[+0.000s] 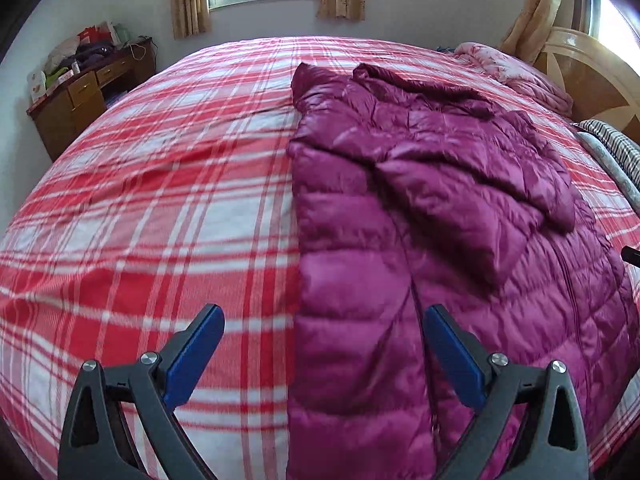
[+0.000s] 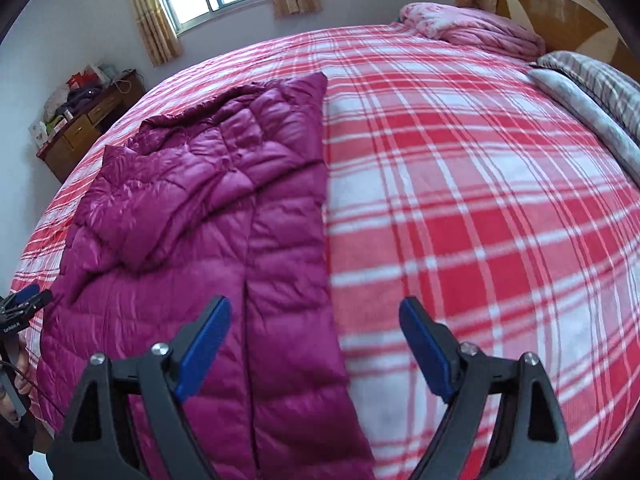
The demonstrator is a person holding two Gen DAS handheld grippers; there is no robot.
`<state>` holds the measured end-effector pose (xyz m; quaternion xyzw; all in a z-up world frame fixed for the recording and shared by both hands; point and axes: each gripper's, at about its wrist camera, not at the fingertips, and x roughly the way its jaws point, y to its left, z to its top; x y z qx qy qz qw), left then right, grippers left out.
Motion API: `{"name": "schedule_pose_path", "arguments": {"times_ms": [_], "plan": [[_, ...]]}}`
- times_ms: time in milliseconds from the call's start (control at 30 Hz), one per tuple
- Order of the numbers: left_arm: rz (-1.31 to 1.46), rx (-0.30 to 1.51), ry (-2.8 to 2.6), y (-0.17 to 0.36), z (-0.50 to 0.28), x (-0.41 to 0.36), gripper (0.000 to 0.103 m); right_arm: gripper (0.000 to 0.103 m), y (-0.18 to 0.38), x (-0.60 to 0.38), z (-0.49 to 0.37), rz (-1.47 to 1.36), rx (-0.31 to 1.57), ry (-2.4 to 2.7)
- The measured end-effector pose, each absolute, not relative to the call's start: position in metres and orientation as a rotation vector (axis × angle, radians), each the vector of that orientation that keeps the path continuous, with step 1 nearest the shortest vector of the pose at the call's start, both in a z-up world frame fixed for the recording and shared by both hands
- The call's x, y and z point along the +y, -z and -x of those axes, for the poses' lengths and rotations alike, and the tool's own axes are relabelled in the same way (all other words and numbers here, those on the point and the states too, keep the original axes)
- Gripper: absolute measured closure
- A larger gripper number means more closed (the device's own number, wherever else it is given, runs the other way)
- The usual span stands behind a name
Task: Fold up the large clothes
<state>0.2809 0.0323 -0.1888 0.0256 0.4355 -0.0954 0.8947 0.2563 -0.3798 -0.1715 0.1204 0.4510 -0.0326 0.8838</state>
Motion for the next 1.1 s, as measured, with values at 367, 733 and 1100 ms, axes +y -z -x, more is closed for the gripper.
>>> {"name": "schedule_pose_path", "arguments": {"times_ms": [367, 733, 1100], "plan": [[-0.079, 0.900, 0.247, 0.215, -0.197, 0.046, 0.003, 0.035, 0.194, -0.368, -0.185, -0.346, 0.980, 0.112], [-0.075, 0.895, 0.408, 0.196, -0.161, 0.040, 0.094, 0.094, 0.184, -0.352, -0.152, -0.462, 0.954, -0.006], [0.035, 0.617, 0.566, 0.082, -0.109, 0.073, 0.097, 0.096, 0.073, -0.353, -0.090, -0.496, 0.684, -0.121]]}}
